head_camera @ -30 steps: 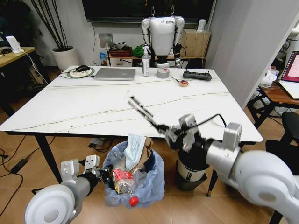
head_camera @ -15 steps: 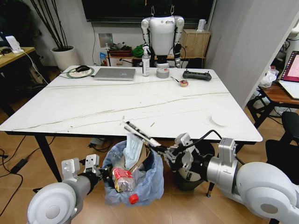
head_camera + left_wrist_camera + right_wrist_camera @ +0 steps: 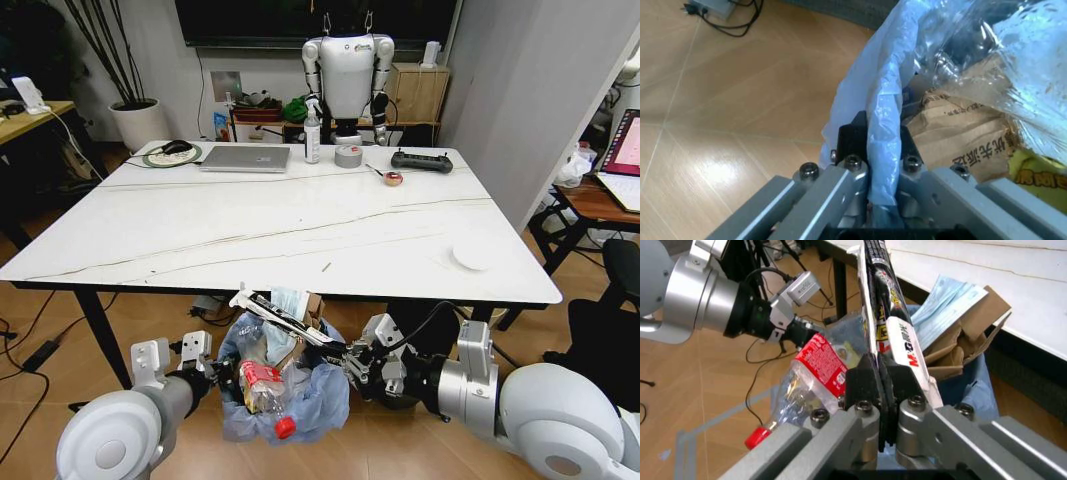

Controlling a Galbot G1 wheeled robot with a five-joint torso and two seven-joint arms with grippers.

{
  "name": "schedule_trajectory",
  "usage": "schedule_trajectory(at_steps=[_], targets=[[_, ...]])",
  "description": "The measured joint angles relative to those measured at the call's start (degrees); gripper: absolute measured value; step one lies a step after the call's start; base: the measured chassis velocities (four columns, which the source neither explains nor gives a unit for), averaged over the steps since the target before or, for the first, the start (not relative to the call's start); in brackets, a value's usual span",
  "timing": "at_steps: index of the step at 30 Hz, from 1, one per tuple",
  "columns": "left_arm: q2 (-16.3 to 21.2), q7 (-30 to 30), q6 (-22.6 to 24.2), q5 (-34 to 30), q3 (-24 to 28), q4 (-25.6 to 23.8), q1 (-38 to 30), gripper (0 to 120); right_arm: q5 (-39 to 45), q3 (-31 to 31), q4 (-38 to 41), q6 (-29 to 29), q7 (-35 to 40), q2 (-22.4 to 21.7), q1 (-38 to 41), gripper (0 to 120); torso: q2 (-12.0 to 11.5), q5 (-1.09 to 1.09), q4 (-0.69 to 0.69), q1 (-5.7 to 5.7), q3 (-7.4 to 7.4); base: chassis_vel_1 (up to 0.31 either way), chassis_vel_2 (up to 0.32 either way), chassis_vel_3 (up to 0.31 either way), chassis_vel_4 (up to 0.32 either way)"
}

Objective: Pick up the trash bin and place the trash from the table into it.

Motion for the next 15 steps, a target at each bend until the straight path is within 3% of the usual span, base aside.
schedule_trajectory(at_steps=[15], targets=[[0.57,-1.08,0.0,-1.83,0.58,0.02,-0.59,0,-4.94,0.4,-0.06,-1.47,-0.26,0.57,-2.99,52,0.0,0.0,0.0,0.0,0.0,0.0,0.0,0.0,0.0]])
